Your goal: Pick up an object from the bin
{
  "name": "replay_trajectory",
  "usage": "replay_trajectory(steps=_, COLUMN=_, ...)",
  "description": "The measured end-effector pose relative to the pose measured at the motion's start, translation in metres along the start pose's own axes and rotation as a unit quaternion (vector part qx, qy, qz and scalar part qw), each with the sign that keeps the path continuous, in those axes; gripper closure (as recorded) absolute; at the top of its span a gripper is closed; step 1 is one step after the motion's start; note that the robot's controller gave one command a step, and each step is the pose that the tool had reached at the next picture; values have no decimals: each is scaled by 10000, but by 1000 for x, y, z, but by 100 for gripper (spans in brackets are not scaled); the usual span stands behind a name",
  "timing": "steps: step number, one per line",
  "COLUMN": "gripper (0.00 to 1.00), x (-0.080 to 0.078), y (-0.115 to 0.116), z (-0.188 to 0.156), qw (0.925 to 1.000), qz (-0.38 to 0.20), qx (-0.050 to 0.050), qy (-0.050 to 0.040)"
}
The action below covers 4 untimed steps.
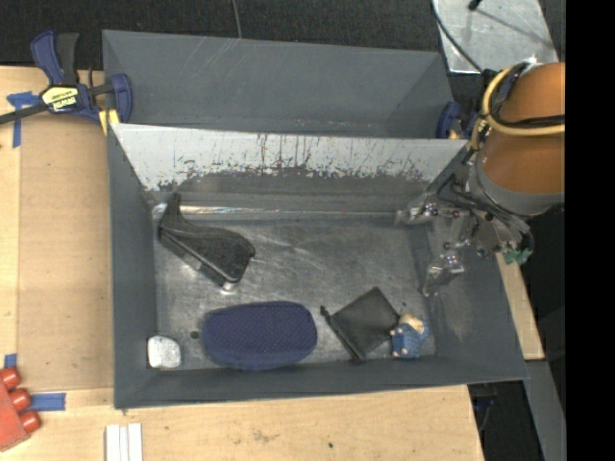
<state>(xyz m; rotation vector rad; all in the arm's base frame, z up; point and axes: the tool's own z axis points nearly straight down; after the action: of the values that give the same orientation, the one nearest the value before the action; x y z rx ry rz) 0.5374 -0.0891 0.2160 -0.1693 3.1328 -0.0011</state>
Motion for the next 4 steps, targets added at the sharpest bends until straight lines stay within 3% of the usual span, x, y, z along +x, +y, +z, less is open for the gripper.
replay_trajectory(steps=1, gripper=0, x=44, y=81, z=51, qw=9998, qz=-179, qx=-14, qy=52)
replay_trajectory(steps=2, gripper=0, x=34, y=72, z=95, qw=9973, qz=-736, qx=-8, qy=28)
replay_trajectory(steps=3, gripper=0, x=20, y=45, z=105, qw=9973, qz=-733, qx=5, qy=-1)
replay_trajectory(steps=4, gripper=0, x=8, y=77, z=116, qw=9841, qz=-1774, qx=-6, qy=-12)
